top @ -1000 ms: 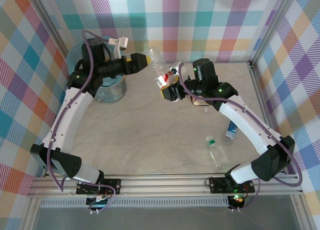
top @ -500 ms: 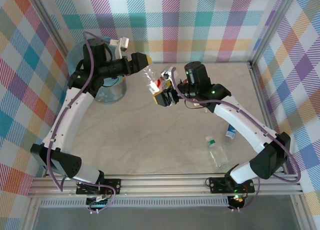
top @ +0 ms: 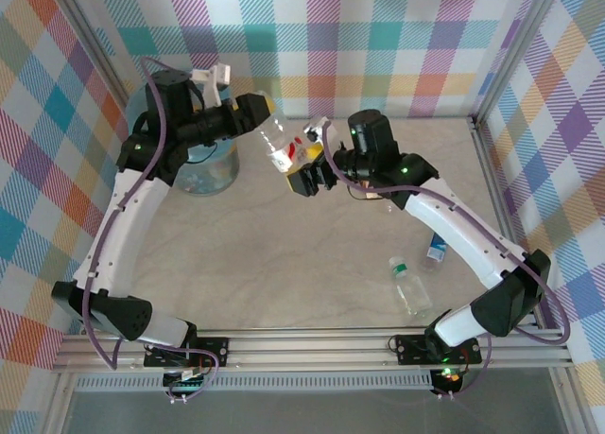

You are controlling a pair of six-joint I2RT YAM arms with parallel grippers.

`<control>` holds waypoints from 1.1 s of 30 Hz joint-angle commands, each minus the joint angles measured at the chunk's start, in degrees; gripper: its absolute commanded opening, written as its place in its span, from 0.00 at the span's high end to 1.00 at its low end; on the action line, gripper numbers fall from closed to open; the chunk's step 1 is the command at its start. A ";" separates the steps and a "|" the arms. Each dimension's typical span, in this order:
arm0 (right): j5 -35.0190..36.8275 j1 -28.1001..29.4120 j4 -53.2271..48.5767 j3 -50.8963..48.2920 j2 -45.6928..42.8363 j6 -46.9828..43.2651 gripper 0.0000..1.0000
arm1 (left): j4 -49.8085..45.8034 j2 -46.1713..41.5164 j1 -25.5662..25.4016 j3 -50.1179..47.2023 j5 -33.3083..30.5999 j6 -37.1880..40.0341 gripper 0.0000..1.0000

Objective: Put the plastic bottles in the bin

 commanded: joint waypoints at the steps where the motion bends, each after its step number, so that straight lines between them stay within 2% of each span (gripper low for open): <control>1: 1.21 0.37 1.29 3.27 -0.11 0.62 0.04 | -0.63 -2.02 3.04 4.87 -6.42 1.18 0.39; 4: 2.59 0.34 1.98 4.30 -0.13 0.36 0.00 | -3.43 0.54 6.99 11.13 -10.42 3.58 0.39; 8: 3.59 0.37 2.77 4.76 0.08 -0.65 0.00 | -7.36 5.92 12.75 20.79 -16.18 7.92 0.40; 13: 4.70 0.37 1.01 5.92 1.41 -1.85 0.00 | -5.16 12.04 19.72 27.71 -23.24 13.61 0.41; 19: 3.88 0.36 -0.40 6.88 2.91 -4.67 0.00 | -3.36 20.87 22.92 33.90 -30.94 22.97 0.42; 25: 1.52 0.37 -1.38 8.24 5.19 -4.92 0.00 | -0.76 27.52 24.33 34.90 -32.63 28.75 0.43; 33: -0.97 0.37 -1.64 9.06 7.50 -3.90 0.01 | -0.29 34.22 25.47 32.93 -26.64 31.51 0.39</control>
